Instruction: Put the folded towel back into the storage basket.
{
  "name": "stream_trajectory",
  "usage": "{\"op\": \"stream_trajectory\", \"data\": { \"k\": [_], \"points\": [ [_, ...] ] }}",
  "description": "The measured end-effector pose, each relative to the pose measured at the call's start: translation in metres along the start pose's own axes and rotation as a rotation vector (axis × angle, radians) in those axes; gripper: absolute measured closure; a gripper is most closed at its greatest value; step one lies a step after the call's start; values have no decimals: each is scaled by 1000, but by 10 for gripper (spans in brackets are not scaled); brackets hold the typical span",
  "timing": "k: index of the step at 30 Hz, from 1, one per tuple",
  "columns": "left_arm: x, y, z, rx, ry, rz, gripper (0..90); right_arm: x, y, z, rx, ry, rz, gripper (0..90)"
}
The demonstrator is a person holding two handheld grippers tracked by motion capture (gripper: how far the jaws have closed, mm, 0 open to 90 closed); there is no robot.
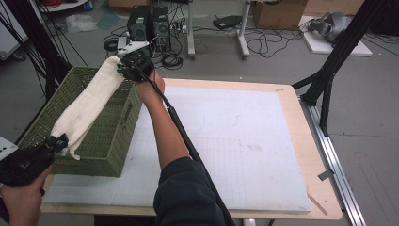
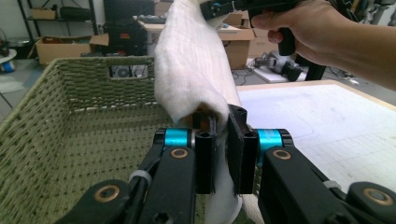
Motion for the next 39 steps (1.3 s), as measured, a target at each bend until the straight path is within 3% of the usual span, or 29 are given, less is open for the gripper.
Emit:
{"op": "stream_trajectory", "data": {
  "k": [5, 6, 9, 10, 11, 15, 17, 21, 24, 28, 30, 39],
  "points": [
    [-1, 1, 5, 19, -2, 3, 816, 3, 17, 4, 0, -9, 21, 812],
    [-1, 3, 10, 40, -7, 1, 801, 4, 23, 6, 3, -9, 29, 812],
    [0, 3, 15, 74, -37, -13, 640, 5, 36, 12, 7, -25, 50, 786],
    [0, 3, 15, 74, -37, -13, 556, 4, 41, 14, 18, -20, 47, 730],
    [2, 0, 18, 117, -41, -40, 479, 3, 46, 17, 19, -11, 57, 641],
    [7, -7, 21, 136, -62, -91, 334, -1, 50, 25, 38, -7, 57, 516],
    [8, -9, 23, 131, -72, -101, 305, -1, 48, 28, 39, -17, 57, 455],
    [8, -10, 21, 121, -67, -94, 249, -2, 38, 30, 46, -24, 46, 415],
    [7, -8, 18, 127, -90, -86, 169, -5, 29, 31, 60, -8, 31, 382],
    [5, -3, 14, 114, -88, -62, 169, -11, 14, 31, 71, -6, 18, 320],
    [4, -1, 13, 110, -72, -52, 169, -15, 7, 29, 67, 28, 15, 251],
    [2, 6, 5, 50, -42, -48, 163, -32, -24, 22, 83, 72, 0, 177]
  ]
}}
Point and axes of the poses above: each handheld gripper's, and its own axes: y roughly forward along the jaws, x roughly out of its top, z roughly to its left, the point moved 4 cm from there along y, roughly forward along the jaws, and after that the axes turned 13 degrees about -y, right-handed, at the moved point
